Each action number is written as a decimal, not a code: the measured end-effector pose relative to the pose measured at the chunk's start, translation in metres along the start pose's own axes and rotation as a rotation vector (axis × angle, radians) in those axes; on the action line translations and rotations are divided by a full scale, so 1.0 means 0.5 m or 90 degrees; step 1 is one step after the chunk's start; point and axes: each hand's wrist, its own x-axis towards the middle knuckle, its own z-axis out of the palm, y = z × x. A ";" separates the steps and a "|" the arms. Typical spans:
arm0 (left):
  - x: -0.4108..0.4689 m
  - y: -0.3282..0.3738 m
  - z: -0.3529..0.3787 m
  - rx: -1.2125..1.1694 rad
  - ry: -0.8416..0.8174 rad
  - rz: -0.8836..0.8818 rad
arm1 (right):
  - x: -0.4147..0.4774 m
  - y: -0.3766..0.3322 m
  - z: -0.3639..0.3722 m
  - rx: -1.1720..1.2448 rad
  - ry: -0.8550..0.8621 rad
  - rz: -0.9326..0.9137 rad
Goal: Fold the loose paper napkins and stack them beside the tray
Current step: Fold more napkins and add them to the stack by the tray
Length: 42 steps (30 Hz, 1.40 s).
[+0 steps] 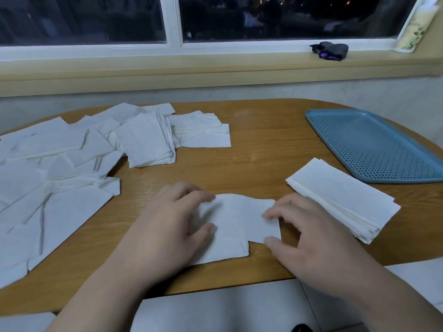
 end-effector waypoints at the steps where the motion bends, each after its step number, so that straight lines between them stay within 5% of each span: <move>1: -0.002 -0.001 0.000 -0.002 -0.022 0.016 | -0.002 0.003 0.001 -0.022 -0.029 -0.017; 23: -0.020 0.000 -0.010 -0.030 -0.055 0.073 | 0.014 0.000 0.023 -0.137 0.023 -0.093; 29: -0.024 0.001 -0.026 -0.069 0.010 0.074 | 0.015 -0.033 -0.015 0.124 0.108 -0.028; 33: -0.027 0.011 -0.047 -0.120 0.143 0.062 | 0.026 -0.064 -0.031 0.213 0.143 -0.038; 38: -0.055 0.018 -0.083 -0.327 0.234 -0.131 | 0.039 -0.116 -0.012 0.490 0.136 -0.077; 42: -0.068 0.008 -0.108 -0.453 0.203 -0.234 | 0.053 -0.156 0.011 0.528 0.138 -0.048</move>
